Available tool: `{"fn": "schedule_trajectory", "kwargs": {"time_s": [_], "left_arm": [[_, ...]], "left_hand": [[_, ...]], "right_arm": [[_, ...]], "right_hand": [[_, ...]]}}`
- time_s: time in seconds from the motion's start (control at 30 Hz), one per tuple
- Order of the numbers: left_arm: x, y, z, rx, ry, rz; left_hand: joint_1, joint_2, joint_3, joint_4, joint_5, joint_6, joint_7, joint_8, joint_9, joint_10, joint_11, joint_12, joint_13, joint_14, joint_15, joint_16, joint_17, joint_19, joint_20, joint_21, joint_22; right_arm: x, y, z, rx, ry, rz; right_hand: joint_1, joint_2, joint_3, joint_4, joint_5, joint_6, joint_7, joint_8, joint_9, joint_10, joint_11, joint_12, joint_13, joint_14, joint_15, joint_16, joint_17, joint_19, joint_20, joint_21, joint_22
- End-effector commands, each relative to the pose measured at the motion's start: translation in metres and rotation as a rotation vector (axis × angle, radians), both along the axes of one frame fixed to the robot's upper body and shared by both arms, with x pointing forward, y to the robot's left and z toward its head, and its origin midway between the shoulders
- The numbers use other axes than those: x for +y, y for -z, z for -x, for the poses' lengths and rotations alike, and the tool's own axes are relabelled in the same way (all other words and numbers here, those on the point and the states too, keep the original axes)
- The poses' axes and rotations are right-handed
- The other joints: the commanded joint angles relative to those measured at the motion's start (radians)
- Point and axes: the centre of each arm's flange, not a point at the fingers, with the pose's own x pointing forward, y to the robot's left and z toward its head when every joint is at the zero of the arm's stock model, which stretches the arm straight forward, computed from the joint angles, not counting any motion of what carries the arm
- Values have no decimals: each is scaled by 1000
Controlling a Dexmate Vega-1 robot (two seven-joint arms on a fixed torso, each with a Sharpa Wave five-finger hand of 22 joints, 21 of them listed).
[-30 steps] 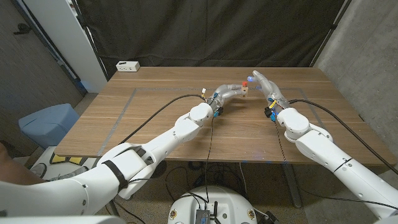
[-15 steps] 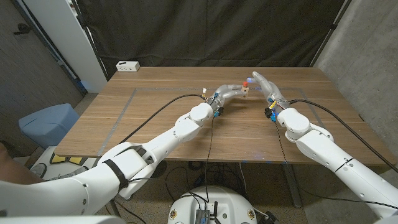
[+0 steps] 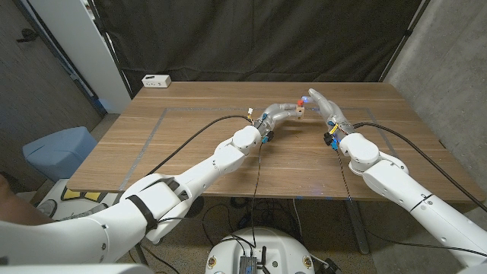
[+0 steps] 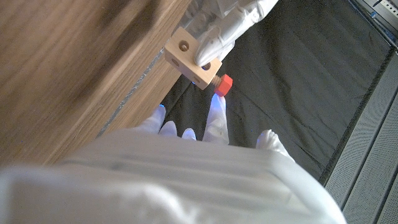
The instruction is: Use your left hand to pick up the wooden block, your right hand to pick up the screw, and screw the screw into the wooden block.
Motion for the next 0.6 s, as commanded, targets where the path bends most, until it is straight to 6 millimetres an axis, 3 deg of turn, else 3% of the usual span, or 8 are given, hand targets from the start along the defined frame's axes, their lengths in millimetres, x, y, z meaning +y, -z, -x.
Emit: {"fn": "schedule_trajectory", "kwargs": {"time_s": [0.03, 0.6], "left_arm": [[-1, 2, 1, 3, 0, 4], [1, 4, 2, 6, -2, 6]], "left_hand": [[-8, 35, 23, 19, 6, 23, 10, 8, 4, 10, -2, 9, 23, 5, -56, 0, 3, -4, 4, 6, 5], [-8, 36, 23, 19, 6, 22, 11, 8, 4, 10, -1, 9, 23, 5, -56, 0, 3, -4, 4, 5, 5]], "right_arm": [[0, 2, 2, -2, -2, -6], [1, 4, 4, 3, -5, -13]], "right_hand": [[-3, 4, 8, -1, 7, 14, -1, 5, 4, 8, -9, 8, 2, -45, 0, 7, 1, 7, 3, 10, 2], [1, 8, 16, -3, 8, 35, 3, 6, 4, 20, -16, 8, 2, -38, -5, 8, -1, 13, 2, 12, 2]]}}
